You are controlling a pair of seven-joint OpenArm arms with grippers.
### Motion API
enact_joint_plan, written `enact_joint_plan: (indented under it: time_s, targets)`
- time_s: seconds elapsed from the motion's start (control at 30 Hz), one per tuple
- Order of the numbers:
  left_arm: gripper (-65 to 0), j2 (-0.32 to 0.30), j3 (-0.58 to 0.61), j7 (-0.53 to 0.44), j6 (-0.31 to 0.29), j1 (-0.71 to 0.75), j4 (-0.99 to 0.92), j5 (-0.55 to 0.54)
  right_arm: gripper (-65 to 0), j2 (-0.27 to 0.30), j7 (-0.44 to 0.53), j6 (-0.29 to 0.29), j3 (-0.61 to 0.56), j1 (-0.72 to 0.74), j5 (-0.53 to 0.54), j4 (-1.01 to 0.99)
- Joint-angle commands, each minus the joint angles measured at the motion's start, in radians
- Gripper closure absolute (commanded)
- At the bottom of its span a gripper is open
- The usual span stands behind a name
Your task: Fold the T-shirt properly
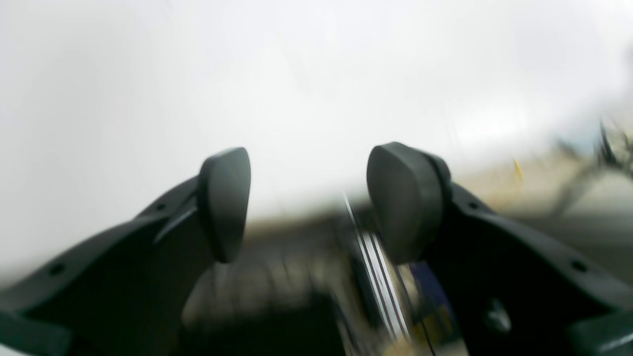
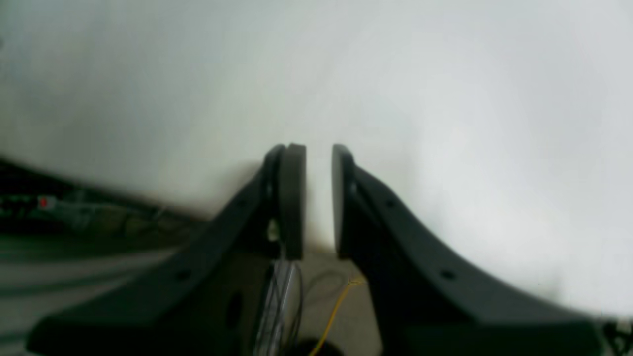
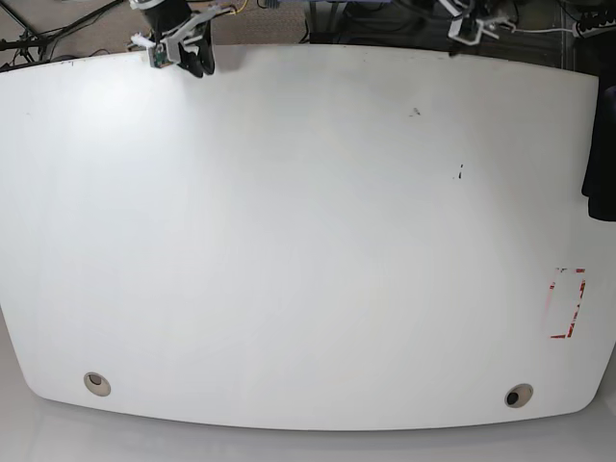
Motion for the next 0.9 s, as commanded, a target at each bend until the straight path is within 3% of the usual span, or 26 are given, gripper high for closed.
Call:
enact_joint_plan:
  time_s: [0.0, 0.23, 0.4, 0.6, 0.87]
  targets:
    - [-37.1, -0.003, 0.000, -0.031, 0.002, 0.075, 0.018, -0.016, -8.6, 0.001, 0.049, 0.007, 0.004, -0.073, 0.016, 0.024]
    - [-37.1, -0.007, -0.002, -0.029, 0.002, 0.218, -0.006, -0.013, -8.6, -0.008, 0.060, 0.007, -0.002, -0.216, 0.016, 0.022]
    - [-37.1, -0.053, 0.003, -0.028, 0.002, 0.235, -0.071, -0.013, -8.6, -0.048, 0.060, 0.007, -0.003, -0.273, 0.007, -0.004]
    - [-37.1, -0.078, 0.010, -0.028, 0.002, 0.147, -0.293, -0.014, -8.6, -0.049, 0.060, 0.007, -0.035, -0.283, 0.004, -0.125]
    - [-37.1, -0.099, 0.049, -0.028, 0.002, -0.035, -0.574, -0.005, -8.6, -0.020, 0.060, 0.001, -0.038, -0.161, -0.013, -0.347]
